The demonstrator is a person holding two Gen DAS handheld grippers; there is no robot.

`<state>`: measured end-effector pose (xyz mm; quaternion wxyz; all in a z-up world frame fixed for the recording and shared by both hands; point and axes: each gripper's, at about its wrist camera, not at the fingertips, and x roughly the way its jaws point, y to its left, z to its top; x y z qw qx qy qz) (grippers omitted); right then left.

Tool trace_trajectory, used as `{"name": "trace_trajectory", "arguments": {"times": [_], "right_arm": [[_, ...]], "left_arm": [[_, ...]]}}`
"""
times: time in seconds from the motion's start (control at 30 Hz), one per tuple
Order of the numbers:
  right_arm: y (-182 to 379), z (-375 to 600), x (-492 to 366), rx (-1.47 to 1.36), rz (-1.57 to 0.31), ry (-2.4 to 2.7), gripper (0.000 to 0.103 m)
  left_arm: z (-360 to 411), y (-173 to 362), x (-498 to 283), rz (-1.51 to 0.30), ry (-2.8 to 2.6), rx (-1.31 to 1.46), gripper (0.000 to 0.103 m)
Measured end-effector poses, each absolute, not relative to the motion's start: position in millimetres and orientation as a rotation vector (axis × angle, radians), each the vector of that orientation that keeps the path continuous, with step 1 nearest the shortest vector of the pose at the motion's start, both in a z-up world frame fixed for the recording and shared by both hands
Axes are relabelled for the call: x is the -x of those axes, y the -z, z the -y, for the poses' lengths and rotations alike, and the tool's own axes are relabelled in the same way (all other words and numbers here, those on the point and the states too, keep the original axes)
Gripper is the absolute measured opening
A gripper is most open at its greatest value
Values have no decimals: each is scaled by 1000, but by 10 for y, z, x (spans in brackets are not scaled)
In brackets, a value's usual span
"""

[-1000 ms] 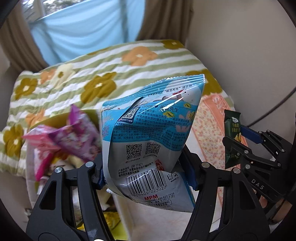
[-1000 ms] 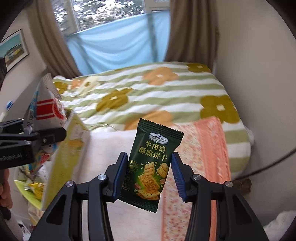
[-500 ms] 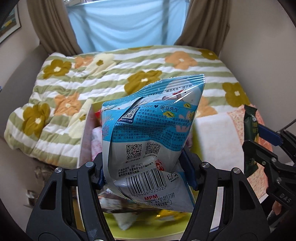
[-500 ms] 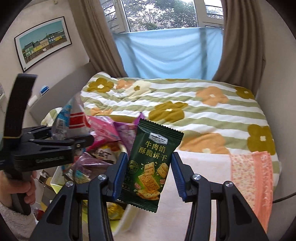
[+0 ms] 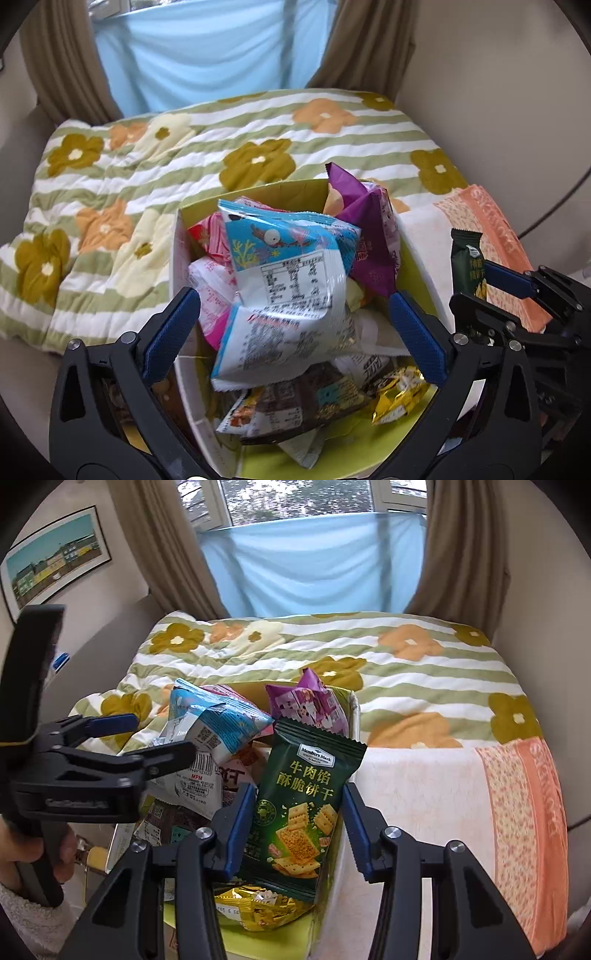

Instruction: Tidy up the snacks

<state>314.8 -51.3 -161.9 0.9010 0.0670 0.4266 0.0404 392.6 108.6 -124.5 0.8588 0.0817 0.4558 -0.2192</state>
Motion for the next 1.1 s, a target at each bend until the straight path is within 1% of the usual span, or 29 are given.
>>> {"name": "trace_trajectory", "arguments": {"times": [0.23, 0.4, 0.43, 0.47, 0.5, 0.53, 0.57, 0.8, 0.93, 1.1], "right_arm": [[1581, 283, -3040, -133, -882, -31, 44], [1628, 121, -3125, -130, -916, -77, 44], [1639, 100, -3145, -131, -917, -79, 50], [1647, 79, -3157, -127, -920, -74, 67], [1649, 65, -3149, -125, -918, -66, 77], [1639, 55, -3120, -130, -908, -57, 91], [1636, 41, -3085, -136, -901, -55, 93], [1637, 20, -2832, -139, -894, -13, 93], [1488, 74, -2675, -134, -840, -25, 93], [1213, 224, -2376, -102, -743, -34, 93]], "left_arm": [[-1496, 1140, -3668, -884, 446, -189, 102], [-1661, 1173, -3563, -884, 416, -178, 102], [-1706, 1187, -3535, -888, 410, -173, 102], [-1750, 1205, -3506, -893, 403, -169, 102], [-1775, 1218, -3479, -896, 393, -166, 102], [-1841, 1235, -3439, -890, 365, -160, 102], [-1886, 1252, -3413, -891, 348, -157, 102], [-2068, 1291, -3228, -905, 313, -93, 102], [-2043, 1157, -3021, -879, 293, -85, 102], [-1894, 858, -2626, -815, 260, -88, 102]]}}
